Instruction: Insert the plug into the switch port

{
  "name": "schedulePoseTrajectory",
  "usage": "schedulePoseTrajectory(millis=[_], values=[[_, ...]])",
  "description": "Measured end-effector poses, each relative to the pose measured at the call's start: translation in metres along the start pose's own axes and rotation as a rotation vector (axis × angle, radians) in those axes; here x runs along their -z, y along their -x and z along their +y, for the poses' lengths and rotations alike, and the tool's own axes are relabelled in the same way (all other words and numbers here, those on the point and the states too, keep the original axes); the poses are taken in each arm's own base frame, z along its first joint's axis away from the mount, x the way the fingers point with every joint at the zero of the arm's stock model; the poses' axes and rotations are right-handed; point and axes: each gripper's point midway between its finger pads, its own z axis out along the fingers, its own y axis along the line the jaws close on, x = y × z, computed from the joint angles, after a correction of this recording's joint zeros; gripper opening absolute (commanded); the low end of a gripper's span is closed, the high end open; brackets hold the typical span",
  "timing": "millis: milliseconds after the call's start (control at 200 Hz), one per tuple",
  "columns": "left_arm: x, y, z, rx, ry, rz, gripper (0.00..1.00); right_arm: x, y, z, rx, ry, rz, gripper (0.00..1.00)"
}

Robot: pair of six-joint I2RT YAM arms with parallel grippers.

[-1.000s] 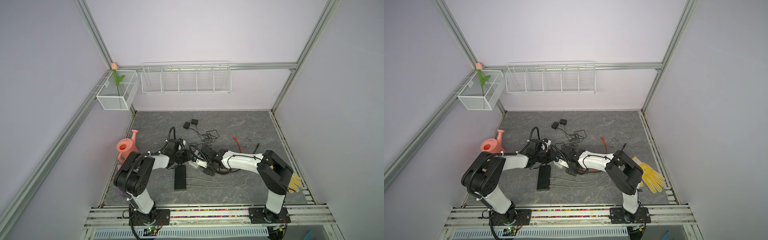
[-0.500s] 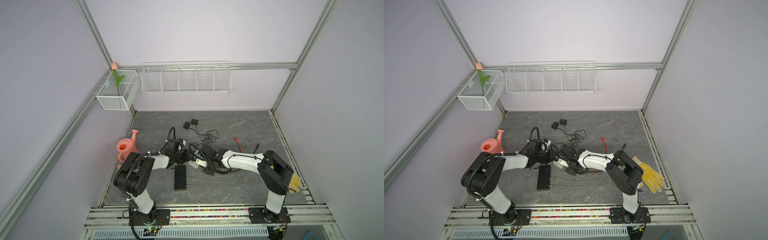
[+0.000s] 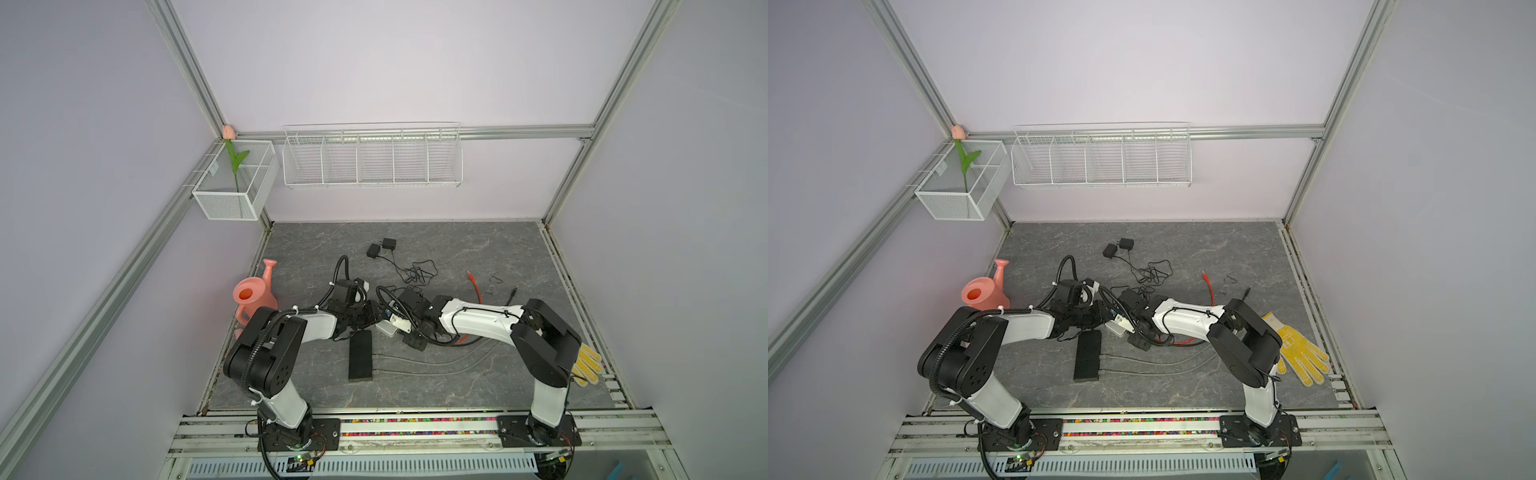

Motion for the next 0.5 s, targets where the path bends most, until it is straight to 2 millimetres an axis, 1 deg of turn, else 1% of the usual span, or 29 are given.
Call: schedulePoseTrajectory(millis=[500], values=[[0.0010, -0.0009, 0.0005, -0.002, -0.012, -0.021, 0.35, -0.0015, 0.0004, 0.0062, -0.128, -0.016, 0.006, 0.07]])
